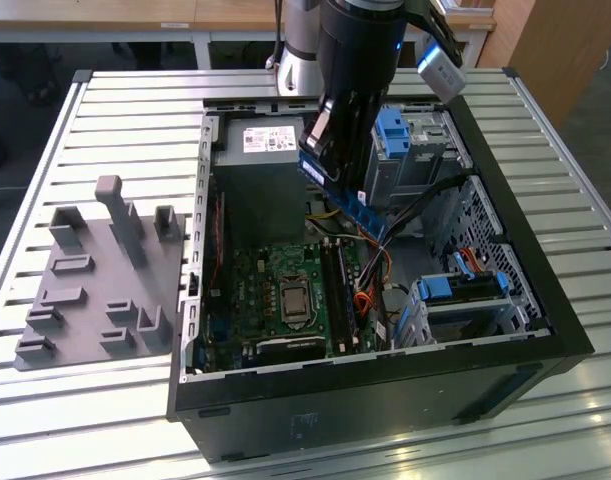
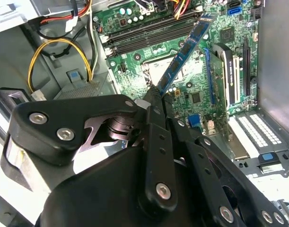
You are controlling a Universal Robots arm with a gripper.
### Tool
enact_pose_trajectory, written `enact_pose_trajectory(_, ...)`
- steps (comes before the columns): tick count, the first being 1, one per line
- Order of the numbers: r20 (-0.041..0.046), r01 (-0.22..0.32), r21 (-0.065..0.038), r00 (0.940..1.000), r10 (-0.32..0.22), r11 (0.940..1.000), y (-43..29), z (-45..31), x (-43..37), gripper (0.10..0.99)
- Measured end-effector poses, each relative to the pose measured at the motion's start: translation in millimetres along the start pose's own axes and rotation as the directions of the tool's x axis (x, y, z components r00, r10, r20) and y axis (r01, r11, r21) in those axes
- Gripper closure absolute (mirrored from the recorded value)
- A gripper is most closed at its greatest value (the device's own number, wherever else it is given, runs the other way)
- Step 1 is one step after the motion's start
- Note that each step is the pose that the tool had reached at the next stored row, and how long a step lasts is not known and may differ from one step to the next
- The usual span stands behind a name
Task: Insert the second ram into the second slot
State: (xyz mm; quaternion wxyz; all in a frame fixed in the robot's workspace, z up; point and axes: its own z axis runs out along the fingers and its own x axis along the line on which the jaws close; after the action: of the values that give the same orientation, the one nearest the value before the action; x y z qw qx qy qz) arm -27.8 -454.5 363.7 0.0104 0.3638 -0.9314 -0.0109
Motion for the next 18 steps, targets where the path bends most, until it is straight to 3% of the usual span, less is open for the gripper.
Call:
enact_pose_trajectory(10, 0.0009, -0.057, 0.0, 0.9984, 0.057, 0.9984, 0.0, 0.1, 0.0, 0.949)
enact_pose_trajectory(18, 0.0024, -0.113, -0.001, 0.9936, 0.113, 0.9936, 0.0, 0.2, 0.0, 0.949)
